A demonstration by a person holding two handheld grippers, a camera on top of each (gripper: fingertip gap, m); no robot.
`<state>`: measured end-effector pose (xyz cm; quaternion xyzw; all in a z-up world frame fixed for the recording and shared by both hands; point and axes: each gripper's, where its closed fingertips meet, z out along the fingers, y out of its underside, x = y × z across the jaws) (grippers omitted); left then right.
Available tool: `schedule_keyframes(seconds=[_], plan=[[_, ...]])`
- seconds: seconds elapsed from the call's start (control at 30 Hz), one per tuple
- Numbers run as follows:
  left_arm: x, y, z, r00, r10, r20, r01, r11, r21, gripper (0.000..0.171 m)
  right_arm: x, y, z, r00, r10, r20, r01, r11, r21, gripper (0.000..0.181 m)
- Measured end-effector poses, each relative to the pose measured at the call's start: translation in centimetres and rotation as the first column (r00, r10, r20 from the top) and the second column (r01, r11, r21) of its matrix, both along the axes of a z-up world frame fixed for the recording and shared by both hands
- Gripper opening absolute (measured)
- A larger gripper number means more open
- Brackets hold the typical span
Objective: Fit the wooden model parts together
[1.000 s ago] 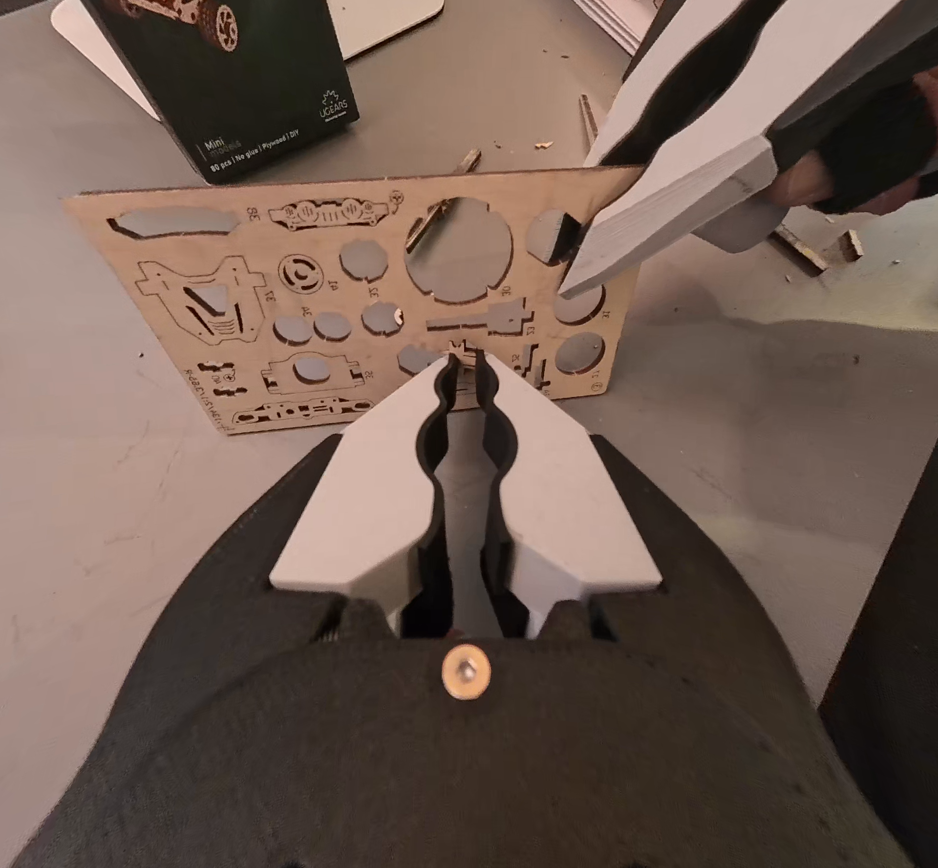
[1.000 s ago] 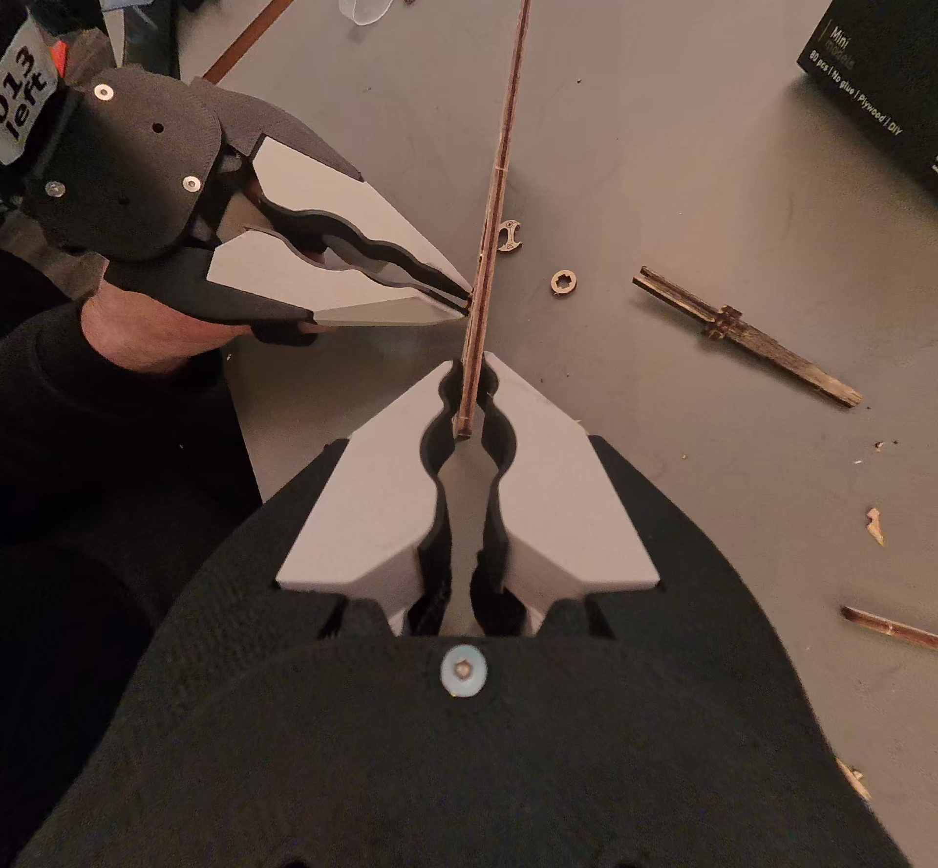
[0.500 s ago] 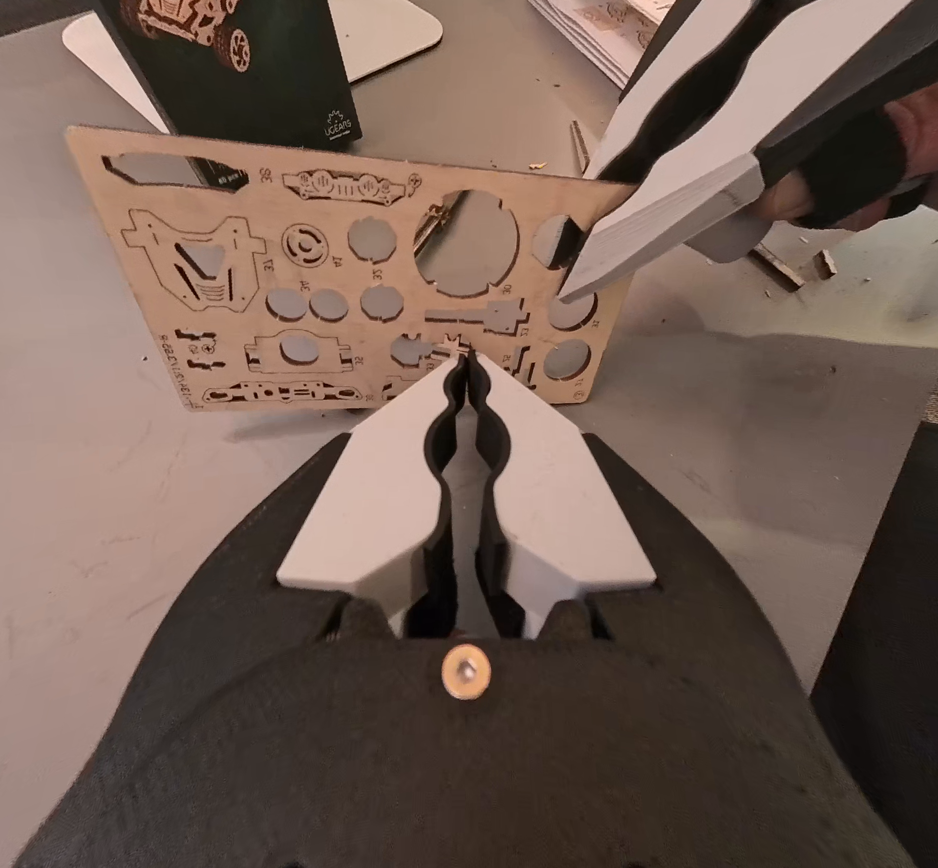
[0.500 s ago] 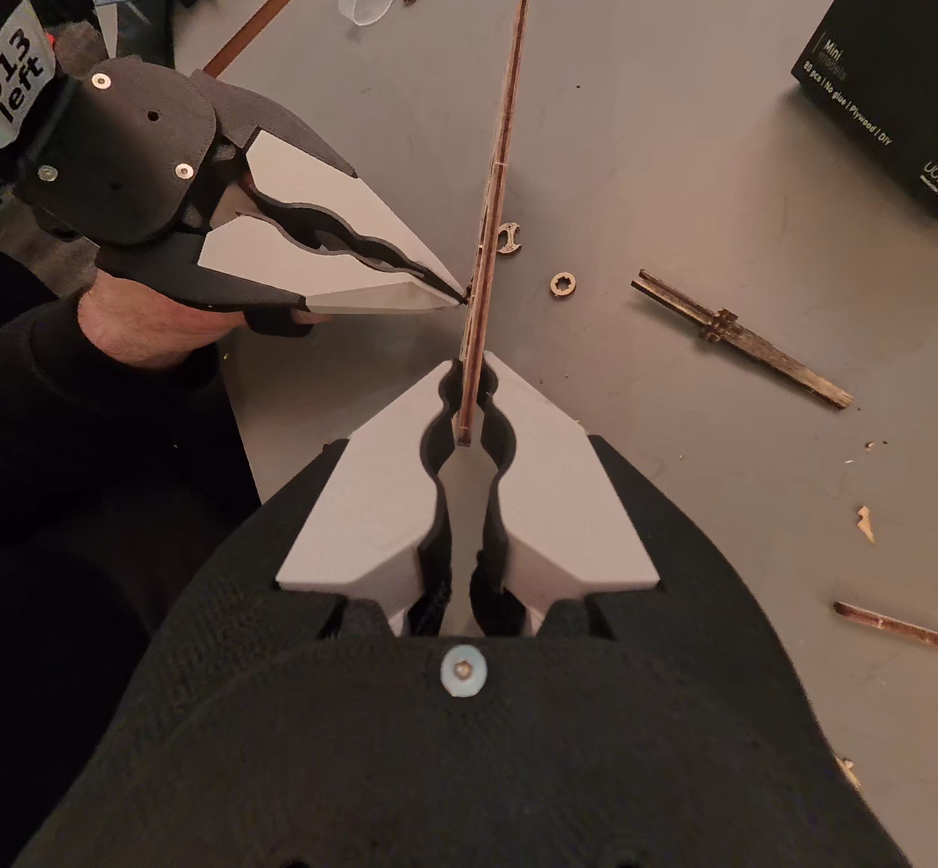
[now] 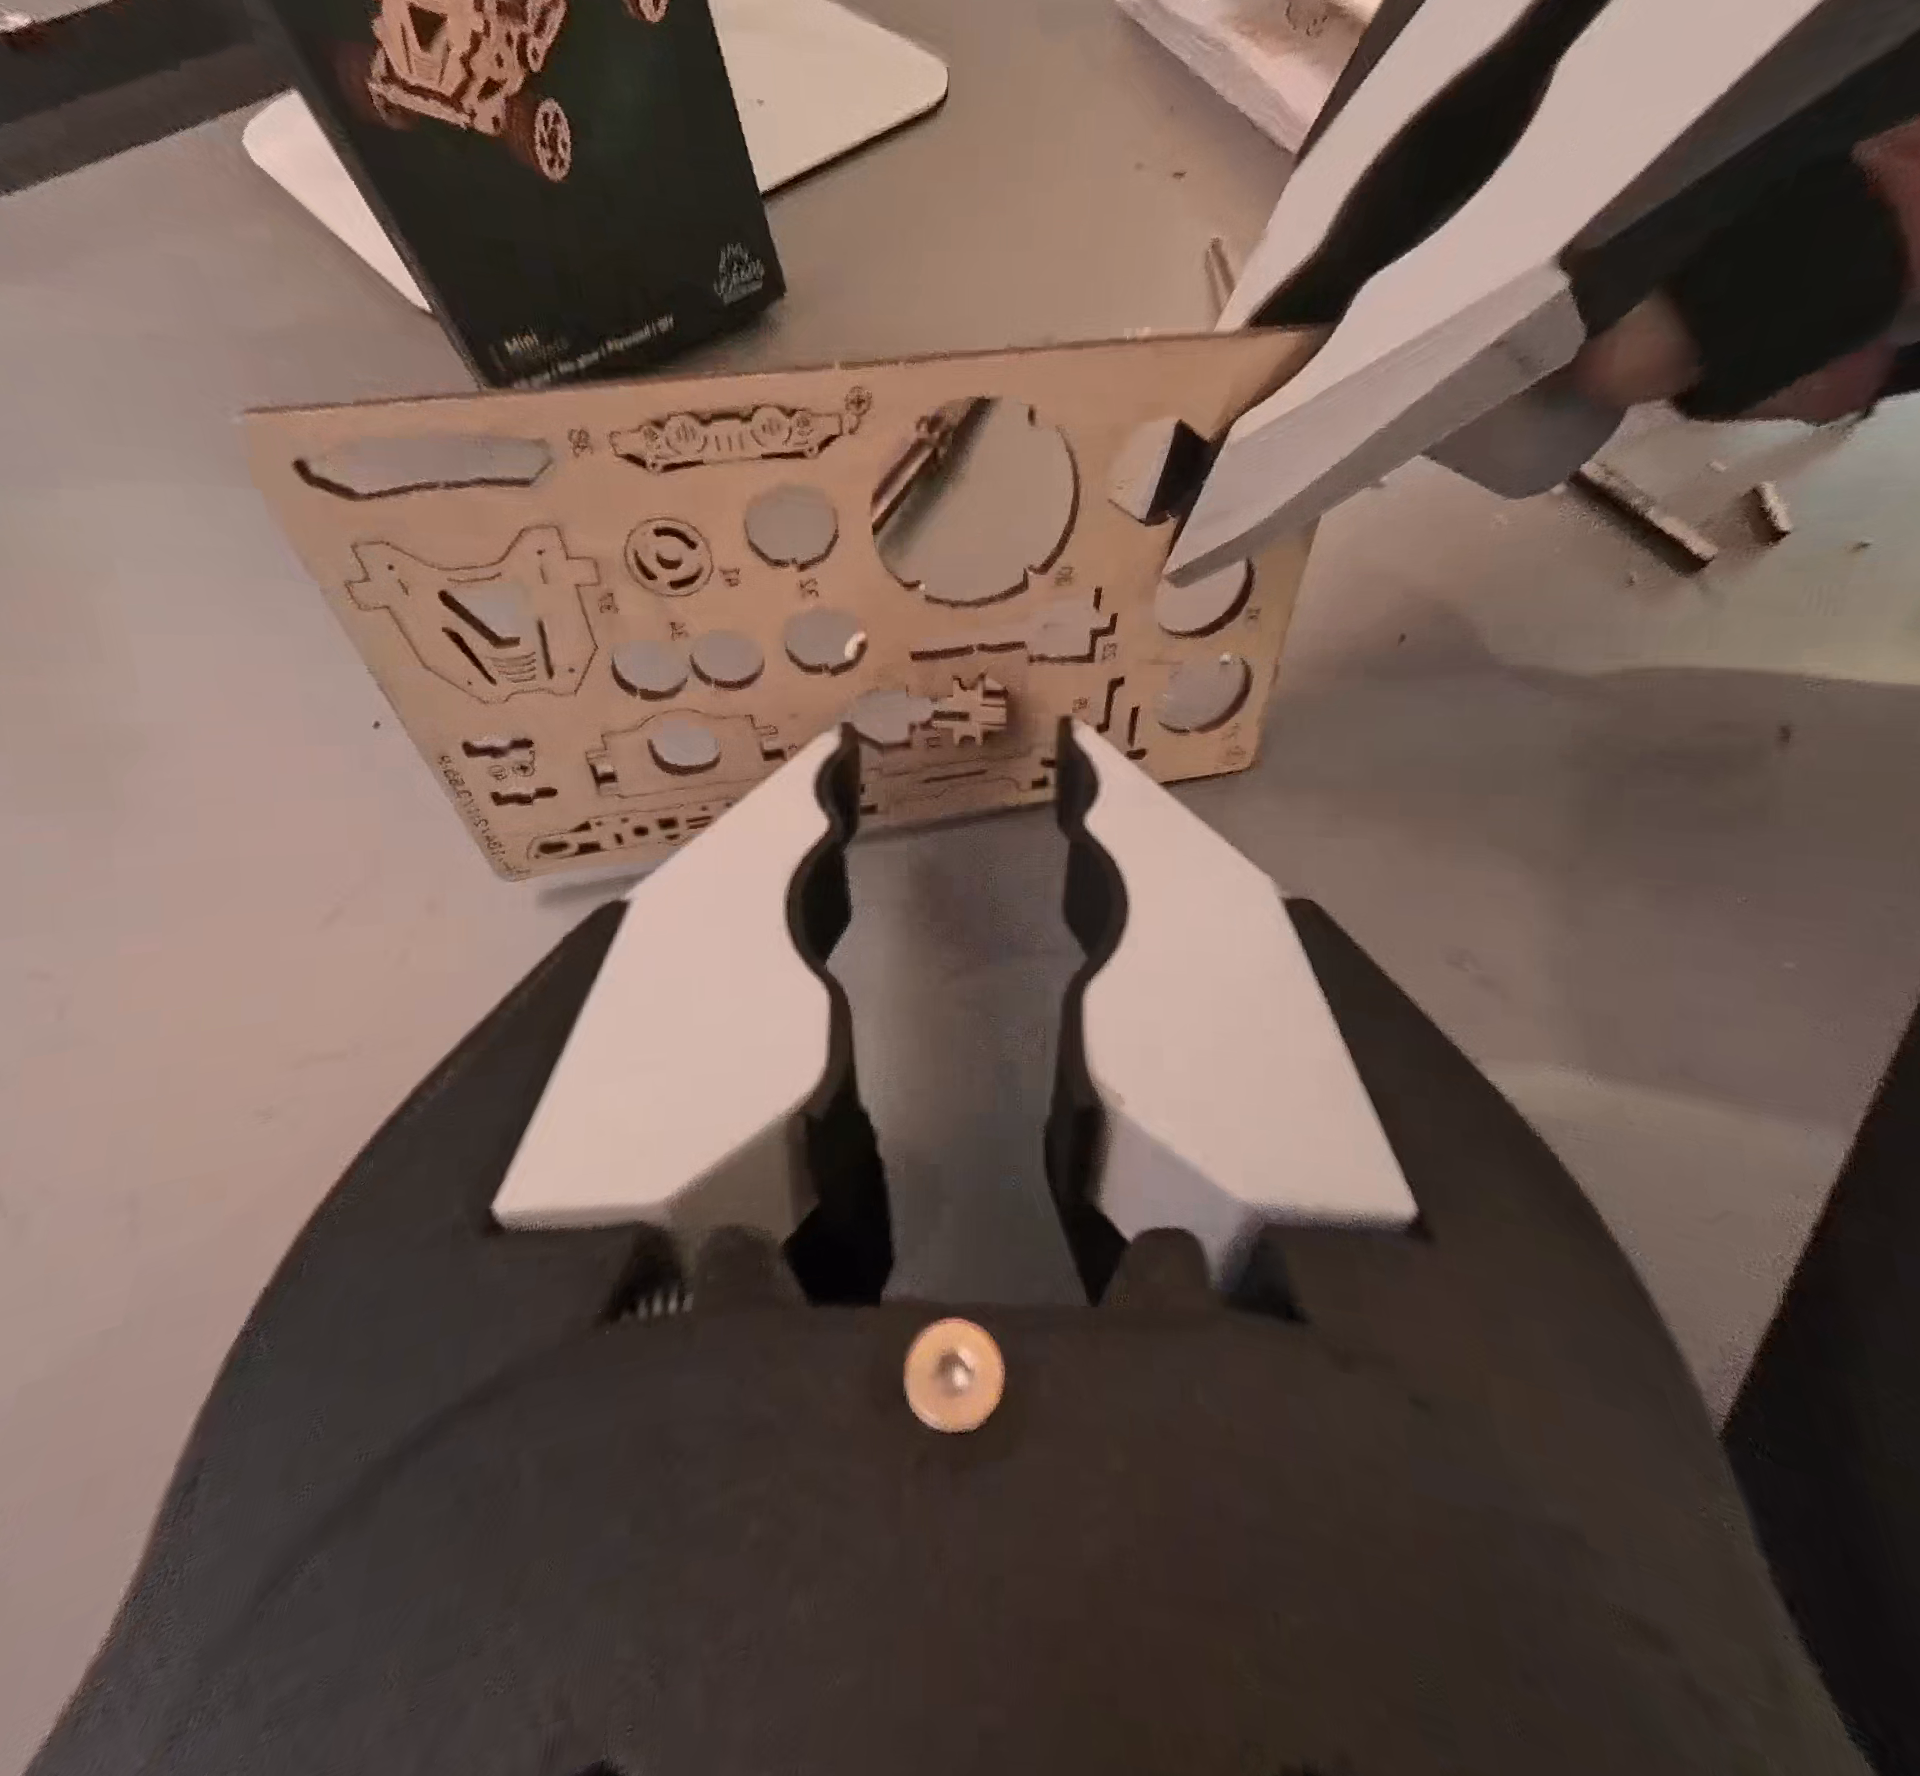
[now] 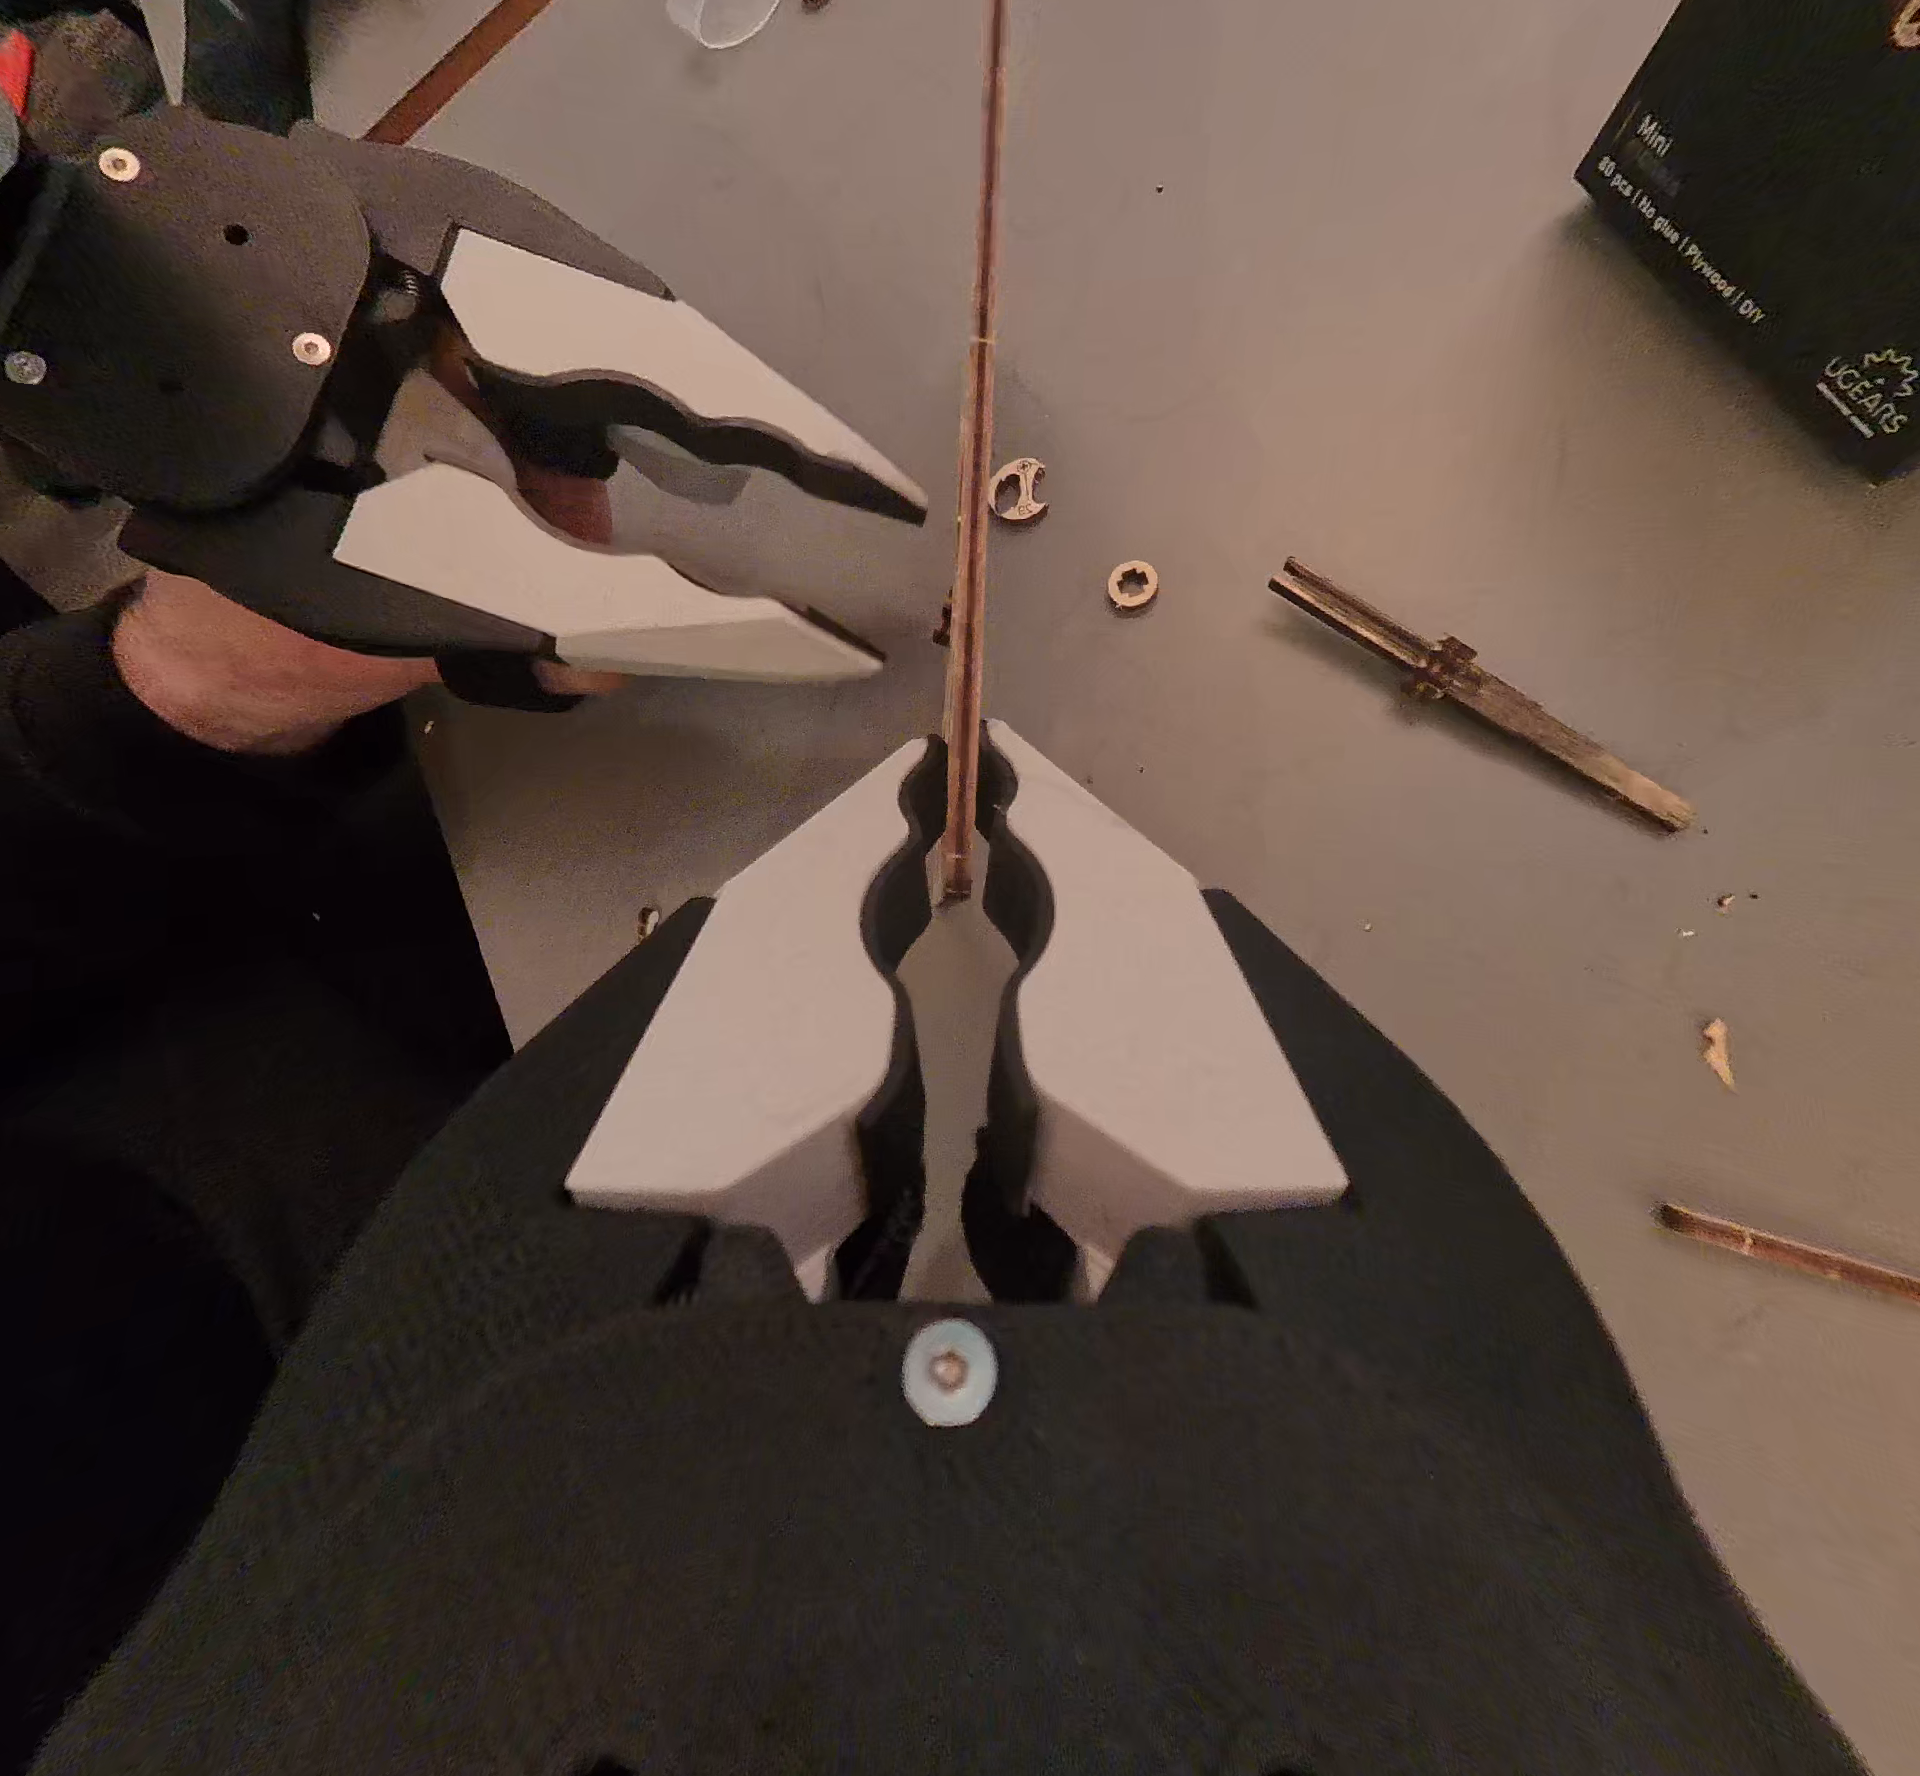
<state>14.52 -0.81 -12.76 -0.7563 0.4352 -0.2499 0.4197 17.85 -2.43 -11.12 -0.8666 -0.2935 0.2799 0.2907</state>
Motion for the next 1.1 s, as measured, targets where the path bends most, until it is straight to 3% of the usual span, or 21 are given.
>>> schedule_keyframes(seconds=[0.13,0.23,0.3,0.43,1.1], plan=[[0.6,0.5,-0.9,0.998,0.005,-0.061,-0.006,1.0,-0.011,0.047,0.0,0.1,-0.2,1.0,0.01,0.022,-0.01,1.0,0.004,0.001],[0.2,1.0,-0.6,1.0,0.02,-0.012,-0.02,0.998,-0.063,0.032,0.0,0.0,-0.2,1.0,0.015,0.021,-0.015,1.0,0.0,0.002],[-0.2,1.4,-0.1,0.999,0.037,0.025,-0.036,0.998,-0.05,0.033,-0.1,-0.1,-0.2,1.0,0.018,0.023,-0.018,1.0,0.002,0.001],[0.1,1.1,-0.3,1.0,0.019,-0.012,-0.019,1.0,-0.011,0.046,0.0,0.0,-0.2,1.0,0.013,0.012,-0.013,1.0,-0.006,0.001],[-0.5,1.8,-1.1,0.99,0.115,-0.08,-0.116,0.993,-0.009,0.072,-0.2,0.0,-0.2,1.0,0.019,0.0,-0.019,1.0,-0.016,0.001]])
